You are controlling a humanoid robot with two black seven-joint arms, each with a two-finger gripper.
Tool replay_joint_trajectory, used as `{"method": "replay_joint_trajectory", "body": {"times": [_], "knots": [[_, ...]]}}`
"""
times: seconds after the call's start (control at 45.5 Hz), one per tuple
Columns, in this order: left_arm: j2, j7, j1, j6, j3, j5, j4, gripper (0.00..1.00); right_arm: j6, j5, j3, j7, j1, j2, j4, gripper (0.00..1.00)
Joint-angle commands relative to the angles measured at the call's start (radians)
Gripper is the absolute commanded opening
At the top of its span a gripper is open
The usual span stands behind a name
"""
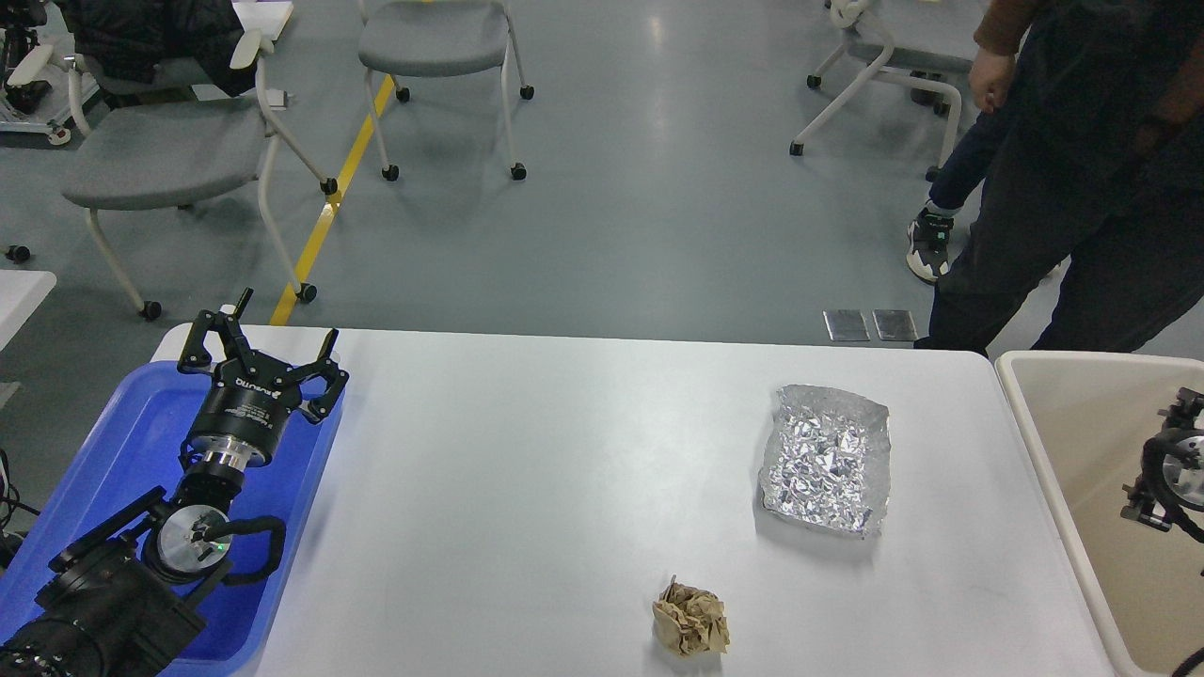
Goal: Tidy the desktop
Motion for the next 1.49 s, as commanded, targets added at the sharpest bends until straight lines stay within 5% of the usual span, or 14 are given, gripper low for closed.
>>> {"method": "replay_joint_trajectory", "body": {"times": [0.0,0.11,0.22,0.549,1.011,1.473], "knots": [[0.0,0.0,0.0,0.003,0.0,0.0,0.0,1.0,0.009,0.003,0.084,0.012,0.09,-0.019,0.068,1.0],[0.0,0.0,0.0,0.004,0.0,0.0,0.0,1.0,0.101,0.003,0.23,0.043,0.1,-0.096,0.179,1.0],[0.0,0.0,0.0,0.006,0.0,-0.002,0.0,1.0,0.297,0.004,0.395,0.059,0.081,-0.176,0.306,1.0],[0.0,0.0,0.0,0.007,0.0,-0.002,0.0,1.0,0.713,0.137,0.581,0.109,0.032,-0.062,0.413,1.0],[0.0,0.0,0.0,0.007,0.0,-0.002,0.0,1.0,0.739,0.161,0.543,0.109,-0.026,0.248,0.406,1.0],[0.0,0.0,0.0,0.007,0.0,-0.002,0.0,1.0,0.797,0.162,0.554,0.109,-0.186,0.312,0.401,1.0]]}}
